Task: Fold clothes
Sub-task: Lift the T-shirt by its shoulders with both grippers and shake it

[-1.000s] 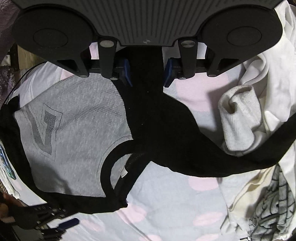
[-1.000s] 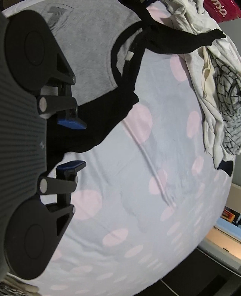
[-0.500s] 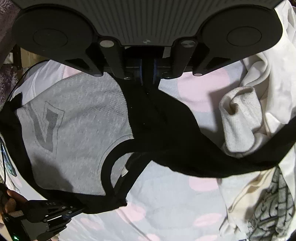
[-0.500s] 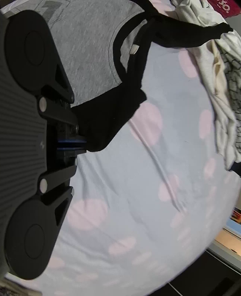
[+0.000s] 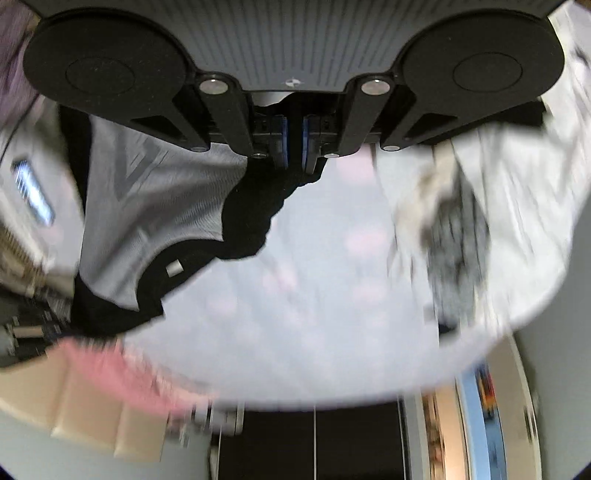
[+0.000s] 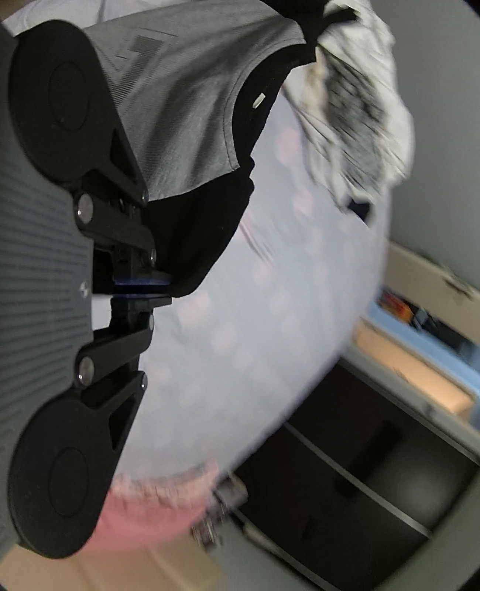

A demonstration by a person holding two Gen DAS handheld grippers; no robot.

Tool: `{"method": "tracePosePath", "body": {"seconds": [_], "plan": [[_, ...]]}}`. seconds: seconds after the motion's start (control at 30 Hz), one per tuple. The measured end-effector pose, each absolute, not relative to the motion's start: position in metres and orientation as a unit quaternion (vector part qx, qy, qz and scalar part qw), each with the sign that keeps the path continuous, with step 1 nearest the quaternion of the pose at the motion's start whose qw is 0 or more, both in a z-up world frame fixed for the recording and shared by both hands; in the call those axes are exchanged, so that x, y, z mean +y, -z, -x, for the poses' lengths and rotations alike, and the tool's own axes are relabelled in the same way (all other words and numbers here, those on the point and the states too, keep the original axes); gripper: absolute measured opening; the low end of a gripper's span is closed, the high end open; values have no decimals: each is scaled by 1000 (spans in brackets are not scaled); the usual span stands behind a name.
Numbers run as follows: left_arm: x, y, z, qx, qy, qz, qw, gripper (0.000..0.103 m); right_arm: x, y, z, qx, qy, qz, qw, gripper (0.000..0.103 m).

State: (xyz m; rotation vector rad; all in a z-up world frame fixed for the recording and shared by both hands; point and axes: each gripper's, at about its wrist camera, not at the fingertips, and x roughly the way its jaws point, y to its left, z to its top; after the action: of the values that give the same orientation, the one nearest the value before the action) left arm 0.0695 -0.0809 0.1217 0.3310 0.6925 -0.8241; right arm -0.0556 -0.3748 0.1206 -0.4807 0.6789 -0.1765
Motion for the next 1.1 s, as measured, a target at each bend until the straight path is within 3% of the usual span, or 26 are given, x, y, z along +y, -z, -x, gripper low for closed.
{"method": "tracePosePath", "body": {"seconds": [0.27, 0.53, 0.9, 1.1], "plan": [[-88, -249, -28, 144, 414, -95, 894, 5, -362, -238, 154, 178, 208, 230, 934, 4], [-73, -319, 38, 16, 429, -48, 902, 4, -333, -311, 236, 51, 281, 197, 938, 4], [-45, -348, 88, -69, 428, -27, 901, 4, -292, -336, 302, -47, 297, 167, 939, 4], [-53, -344, 75, -37, 422, -34, 905, 4, -294, -336, 284, -47, 293, 166, 940, 4]]}}
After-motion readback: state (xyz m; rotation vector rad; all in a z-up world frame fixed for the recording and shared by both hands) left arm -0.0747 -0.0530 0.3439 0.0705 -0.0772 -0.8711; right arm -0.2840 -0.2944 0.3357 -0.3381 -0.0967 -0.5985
